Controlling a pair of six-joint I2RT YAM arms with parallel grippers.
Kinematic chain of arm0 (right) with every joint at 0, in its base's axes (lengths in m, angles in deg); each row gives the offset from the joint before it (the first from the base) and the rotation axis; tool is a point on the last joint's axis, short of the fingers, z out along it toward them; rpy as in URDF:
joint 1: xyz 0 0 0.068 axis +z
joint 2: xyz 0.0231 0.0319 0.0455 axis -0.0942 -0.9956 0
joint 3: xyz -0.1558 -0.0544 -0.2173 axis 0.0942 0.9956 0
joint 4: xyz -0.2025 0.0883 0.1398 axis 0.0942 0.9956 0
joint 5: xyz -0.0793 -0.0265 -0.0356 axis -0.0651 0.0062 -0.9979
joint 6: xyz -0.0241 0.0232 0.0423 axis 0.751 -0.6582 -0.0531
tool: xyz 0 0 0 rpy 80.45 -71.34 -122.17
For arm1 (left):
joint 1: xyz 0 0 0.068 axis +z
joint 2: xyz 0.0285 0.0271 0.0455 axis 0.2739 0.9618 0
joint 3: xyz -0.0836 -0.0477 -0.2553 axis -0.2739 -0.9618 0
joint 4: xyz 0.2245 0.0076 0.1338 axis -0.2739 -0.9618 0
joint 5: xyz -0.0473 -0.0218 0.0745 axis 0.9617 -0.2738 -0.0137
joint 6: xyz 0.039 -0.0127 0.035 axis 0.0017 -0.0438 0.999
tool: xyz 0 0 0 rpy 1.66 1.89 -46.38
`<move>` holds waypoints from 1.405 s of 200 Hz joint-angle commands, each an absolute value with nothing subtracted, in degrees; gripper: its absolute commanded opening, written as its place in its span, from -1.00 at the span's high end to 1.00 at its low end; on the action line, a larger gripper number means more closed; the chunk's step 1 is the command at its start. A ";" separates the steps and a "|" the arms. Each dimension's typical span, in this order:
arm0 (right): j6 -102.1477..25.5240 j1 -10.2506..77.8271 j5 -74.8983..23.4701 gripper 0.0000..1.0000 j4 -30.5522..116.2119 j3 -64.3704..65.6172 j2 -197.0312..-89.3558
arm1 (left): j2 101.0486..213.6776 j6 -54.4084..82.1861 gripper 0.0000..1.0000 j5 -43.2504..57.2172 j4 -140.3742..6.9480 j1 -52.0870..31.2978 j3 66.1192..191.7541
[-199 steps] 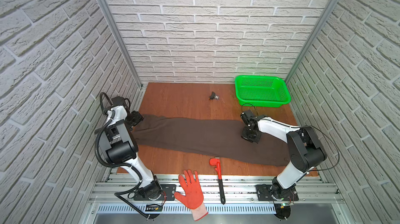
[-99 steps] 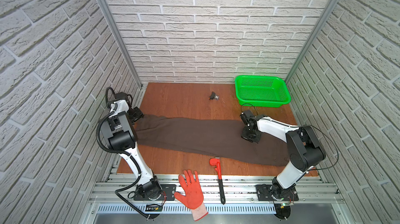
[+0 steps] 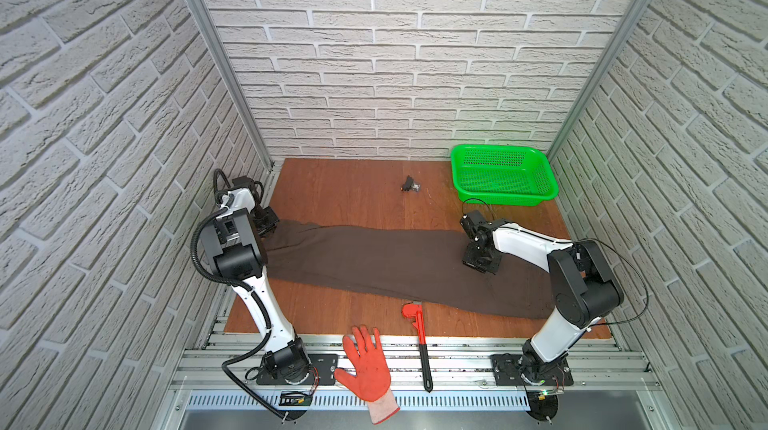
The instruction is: Fold and stack the trousers
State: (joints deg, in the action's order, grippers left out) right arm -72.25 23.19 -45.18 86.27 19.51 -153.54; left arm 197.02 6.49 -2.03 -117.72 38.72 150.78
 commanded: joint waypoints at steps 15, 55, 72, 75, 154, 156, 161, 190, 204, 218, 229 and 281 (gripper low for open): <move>-72.19 22.54 -47.38 0.89 87.72 20.90 -155.42 | 197.57 7.09 0.85 -3.68 -120.31 38.92 153.76; -72.37 22.54 -46.96 0.89 87.28 21.23 -155.15 | 194.99 8.27 1.00 -5.52 -122.26 37.57 157.43; -72.38 22.54 -46.93 0.89 87.10 21.36 -154.98 | 194.16 8.86 1.00 -7.14 -123.25 36.66 159.07; -72.43 22.54 -46.86 0.89 87.14 21.37 -154.97 | 193.98 9.02 1.00 -7.54 -123.45 36.51 159.32; -72.29 22.54 -46.62 0.89 86.97 21.57 -154.80 | 200.18 12.35 1.00 -20.81 -130.71 33.76 172.34; -72.29 22.54 -46.59 0.89 87.00 21.53 -154.84 | 200.59 12.43 1.00 -21.12 -130.99 33.70 172.86; -72.29 22.54 -46.53 0.89 86.94 21.54 -154.88 | 201.51 12.62 1.00 -21.67 -131.63 33.49 173.78; -72.13 22.50 -46.29 0.89 86.88 21.54 -154.72 | 204.36 13.26 0.58 -22.29 -133.01 32.25 178.32; -71.78 22.54 -45.64 0.89 86.78 21.46 -154.37 | 203.39 13.27 0.01 -21.25 -132.17 31.66 178.48; -71.44 22.54 -45.39 0.87 87.14 21.04 -153.73 | 201.33 13.19 -0.21 -20.16 -131.39 31.02 178.24; -71.24 22.63 -45.32 0.84 87.48 20.79 -152.52 | 199.09 12.84 -0.30 -19.31 -130.79 30.71 177.47; -69.23 23.89 -45.08 0.45 90.01 18.99 -142.93 | 180.68 8.82 -0.40 -8.72 -124.36 29.18 159.66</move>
State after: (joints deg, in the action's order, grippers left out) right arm -70.65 23.23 -44.87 87.78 19.64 -148.91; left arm 190.68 11.36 -15.34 -128.10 30.24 167.85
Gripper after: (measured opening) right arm 0.246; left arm 0.697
